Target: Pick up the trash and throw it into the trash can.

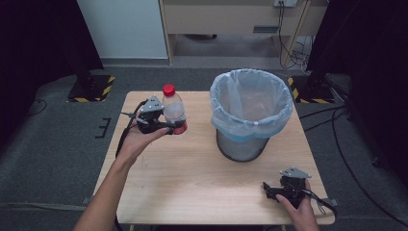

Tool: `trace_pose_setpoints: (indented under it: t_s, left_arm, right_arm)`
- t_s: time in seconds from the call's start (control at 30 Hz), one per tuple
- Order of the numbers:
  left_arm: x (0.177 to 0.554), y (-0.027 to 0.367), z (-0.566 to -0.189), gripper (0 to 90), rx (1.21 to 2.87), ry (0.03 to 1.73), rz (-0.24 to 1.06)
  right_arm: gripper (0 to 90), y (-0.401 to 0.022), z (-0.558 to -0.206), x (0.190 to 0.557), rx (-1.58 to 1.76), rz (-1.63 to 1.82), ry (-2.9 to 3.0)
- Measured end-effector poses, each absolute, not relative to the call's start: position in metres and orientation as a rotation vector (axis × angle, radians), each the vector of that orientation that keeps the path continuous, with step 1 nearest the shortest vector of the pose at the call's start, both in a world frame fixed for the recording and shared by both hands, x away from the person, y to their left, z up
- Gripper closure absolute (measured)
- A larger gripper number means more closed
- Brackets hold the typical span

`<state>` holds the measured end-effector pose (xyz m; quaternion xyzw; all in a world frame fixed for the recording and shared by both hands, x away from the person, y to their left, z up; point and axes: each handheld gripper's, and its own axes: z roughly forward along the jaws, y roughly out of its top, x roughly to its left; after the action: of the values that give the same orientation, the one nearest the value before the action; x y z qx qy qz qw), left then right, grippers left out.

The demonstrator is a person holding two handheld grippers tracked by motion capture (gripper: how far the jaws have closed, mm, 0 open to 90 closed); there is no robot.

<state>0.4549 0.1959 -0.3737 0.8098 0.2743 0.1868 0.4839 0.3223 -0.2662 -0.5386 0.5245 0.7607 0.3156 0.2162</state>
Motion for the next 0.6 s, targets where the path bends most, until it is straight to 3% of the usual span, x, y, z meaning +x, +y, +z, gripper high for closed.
trace_pose_setpoints:
  t_s: [0.6]
  left_arm:
    - [0.445, 0.189, -0.332, 29.5, 1.972, 0.603, 0.503]
  right_arm:
    - [0.3, -0.266, -0.539, 0.322, 1.453, 0.875, 2.108]
